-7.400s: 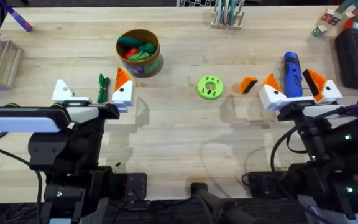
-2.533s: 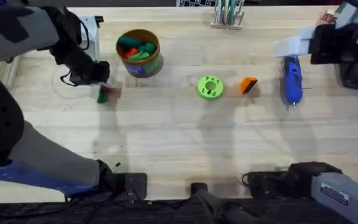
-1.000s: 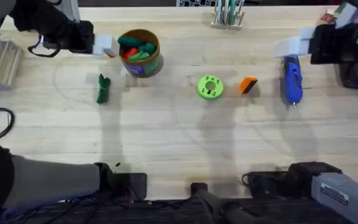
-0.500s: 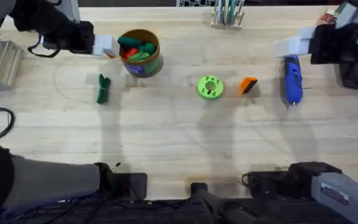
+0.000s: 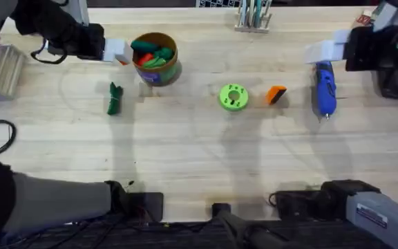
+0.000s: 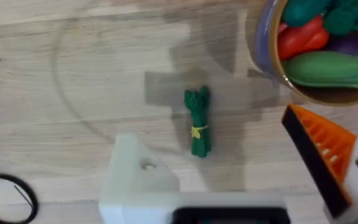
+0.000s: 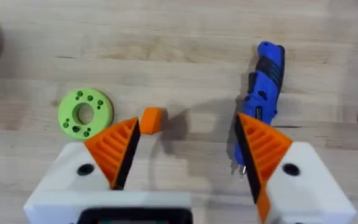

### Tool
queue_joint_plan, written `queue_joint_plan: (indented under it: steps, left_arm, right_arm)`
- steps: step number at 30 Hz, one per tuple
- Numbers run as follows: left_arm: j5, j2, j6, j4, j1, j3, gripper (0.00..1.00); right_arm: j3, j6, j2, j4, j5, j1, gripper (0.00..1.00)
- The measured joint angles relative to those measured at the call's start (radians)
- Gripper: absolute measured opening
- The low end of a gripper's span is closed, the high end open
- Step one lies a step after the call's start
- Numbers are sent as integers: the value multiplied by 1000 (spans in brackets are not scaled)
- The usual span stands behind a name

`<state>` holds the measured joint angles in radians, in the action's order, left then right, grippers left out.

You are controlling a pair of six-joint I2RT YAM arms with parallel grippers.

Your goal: Pick up the gripper from the table and insert it into the empty holder that is missing its gripper. Then pick up a screw, insert it into the mounting hole, and use the screwdriver to tighten it. Finally, clean up the table by picking up the vegetable and placing it into the bucket.

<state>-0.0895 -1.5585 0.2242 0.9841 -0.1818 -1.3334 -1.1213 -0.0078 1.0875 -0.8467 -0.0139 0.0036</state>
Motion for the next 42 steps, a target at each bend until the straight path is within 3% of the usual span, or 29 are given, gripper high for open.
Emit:
queue_joint_plan:
  steps: [8, 13, 20, 30, 35, 42]
  left_arm:
    - [-84, 0, -1, -90, 7, 0, 985]
    - [-147, 27, -1, -197, 58, 0, 985]
    - [-183, 209, 0, -248, 140, 0, 985]
    - [-188, 413, -1, -252, 142, 11, 985]
    - [-195, 523, -1, -382, 142, 139, 985]
    - [-239, 704, 0, -712, 142, 467, 985]
  right_arm:
    - [0, 0, 0, 0, 0, 0, 933]
    - [0, 0, 0, 0, 0, 0, 934]
    - [0, 0, 0, 0, 0, 0, 933]
    - [-1, 0, 0, 0, 0, 0, 933]
    - [-1, 0, 0, 0, 0, 0, 933]
    - [-2, 0, 0, 0, 0, 0, 933]
